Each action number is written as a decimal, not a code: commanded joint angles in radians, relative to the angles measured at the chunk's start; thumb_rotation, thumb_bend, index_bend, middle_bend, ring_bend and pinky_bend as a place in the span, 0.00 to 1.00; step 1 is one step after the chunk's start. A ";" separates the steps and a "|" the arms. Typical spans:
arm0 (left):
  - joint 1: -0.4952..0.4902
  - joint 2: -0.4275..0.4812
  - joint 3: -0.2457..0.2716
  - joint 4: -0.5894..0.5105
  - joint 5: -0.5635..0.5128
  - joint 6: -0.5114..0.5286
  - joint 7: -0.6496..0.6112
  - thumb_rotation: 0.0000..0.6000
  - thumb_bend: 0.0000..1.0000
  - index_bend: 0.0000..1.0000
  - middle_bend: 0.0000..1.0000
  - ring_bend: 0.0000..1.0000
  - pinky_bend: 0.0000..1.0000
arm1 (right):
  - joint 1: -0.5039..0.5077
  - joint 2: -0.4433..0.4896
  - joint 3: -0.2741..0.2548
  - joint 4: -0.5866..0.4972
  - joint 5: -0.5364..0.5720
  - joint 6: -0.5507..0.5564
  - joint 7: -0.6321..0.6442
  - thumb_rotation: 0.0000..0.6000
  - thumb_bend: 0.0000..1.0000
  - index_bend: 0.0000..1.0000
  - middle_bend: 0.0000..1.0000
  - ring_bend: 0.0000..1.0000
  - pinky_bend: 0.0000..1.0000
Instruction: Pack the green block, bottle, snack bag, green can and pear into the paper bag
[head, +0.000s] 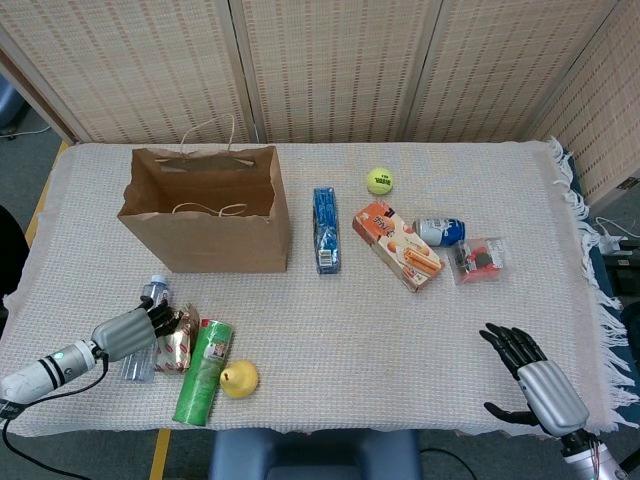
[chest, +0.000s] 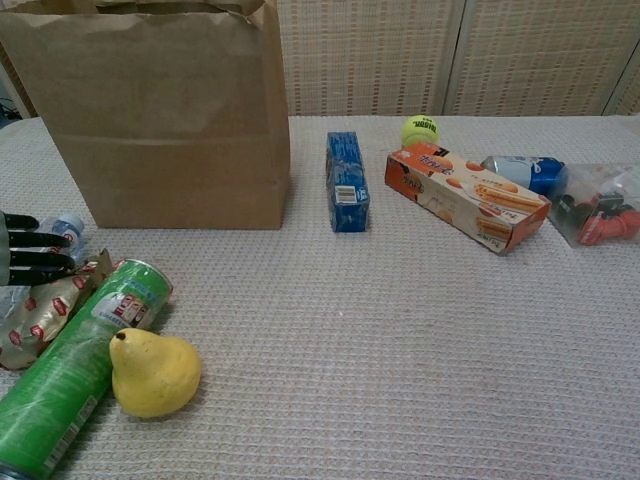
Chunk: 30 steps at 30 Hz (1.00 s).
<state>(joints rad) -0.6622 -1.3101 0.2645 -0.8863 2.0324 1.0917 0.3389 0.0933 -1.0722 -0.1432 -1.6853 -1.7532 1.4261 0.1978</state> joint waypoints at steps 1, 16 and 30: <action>0.006 -0.008 0.010 0.013 0.005 0.013 -0.001 1.00 0.56 0.44 0.44 0.42 0.60 | -0.001 0.000 0.000 0.000 -0.001 0.002 -0.001 1.00 0.06 0.00 0.00 0.00 0.00; 0.079 0.059 -0.081 0.035 -0.120 0.194 -0.025 1.00 0.64 0.64 0.67 0.63 0.75 | -0.004 -0.001 0.002 0.003 -0.003 0.011 0.001 1.00 0.06 0.00 0.00 0.00 0.00; 0.229 0.038 -0.473 -0.116 -0.648 0.367 -0.207 1.00 0.64 0.66 0.68 0.64 0.75 | -0.006 -0.001 0.002 0.003 -0.006 0.015 -0.003 1.00 0.06 0.00 0.00 0.00 0.00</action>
<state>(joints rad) -0.4757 -1.2558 -0.0867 -0.9114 1.5355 1.4276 0.1960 0.0877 -1.0732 -0.1413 -1.6820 -1.7593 1.4415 0.1951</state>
